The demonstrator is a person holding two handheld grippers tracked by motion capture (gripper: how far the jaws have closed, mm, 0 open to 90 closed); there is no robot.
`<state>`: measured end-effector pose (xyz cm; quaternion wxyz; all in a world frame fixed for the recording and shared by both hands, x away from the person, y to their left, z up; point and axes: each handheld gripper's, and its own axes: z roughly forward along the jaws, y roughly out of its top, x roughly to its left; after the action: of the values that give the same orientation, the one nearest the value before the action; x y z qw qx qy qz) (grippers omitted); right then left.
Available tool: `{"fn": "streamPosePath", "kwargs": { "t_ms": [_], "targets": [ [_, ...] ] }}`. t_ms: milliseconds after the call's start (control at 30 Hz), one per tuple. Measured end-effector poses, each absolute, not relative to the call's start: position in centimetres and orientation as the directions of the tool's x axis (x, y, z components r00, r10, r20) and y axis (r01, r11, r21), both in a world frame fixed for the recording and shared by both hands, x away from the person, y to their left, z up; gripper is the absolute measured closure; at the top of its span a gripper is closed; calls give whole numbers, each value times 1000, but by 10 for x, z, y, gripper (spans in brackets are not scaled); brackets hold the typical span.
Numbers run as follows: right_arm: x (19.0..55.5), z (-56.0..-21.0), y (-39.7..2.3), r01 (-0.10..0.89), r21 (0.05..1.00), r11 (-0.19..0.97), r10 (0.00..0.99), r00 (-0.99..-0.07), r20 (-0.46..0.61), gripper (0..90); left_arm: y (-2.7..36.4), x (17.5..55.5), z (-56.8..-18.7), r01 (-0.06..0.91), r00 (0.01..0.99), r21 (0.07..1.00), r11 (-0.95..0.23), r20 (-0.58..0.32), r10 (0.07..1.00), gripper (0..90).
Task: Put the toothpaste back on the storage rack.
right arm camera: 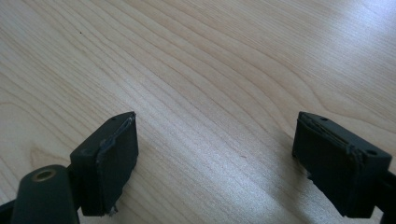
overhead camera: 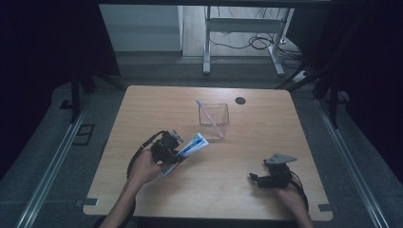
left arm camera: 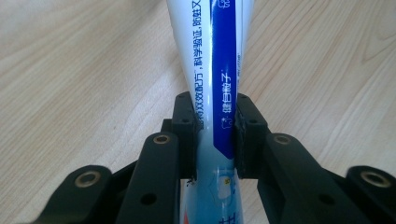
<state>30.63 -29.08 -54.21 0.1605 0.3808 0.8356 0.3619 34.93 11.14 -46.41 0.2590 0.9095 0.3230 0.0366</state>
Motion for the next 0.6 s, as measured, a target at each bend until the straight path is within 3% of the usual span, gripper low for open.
{"fn": "streamPosePath", "kwargs": {
  "t_ms": [600],
  "targets": [
    [307, -542, -291, 517, 728, 451, 750, -661, 5, 143, 112, 344, -427, 514, 798, 622, -591, -95, 595, 744]
  ]
}}
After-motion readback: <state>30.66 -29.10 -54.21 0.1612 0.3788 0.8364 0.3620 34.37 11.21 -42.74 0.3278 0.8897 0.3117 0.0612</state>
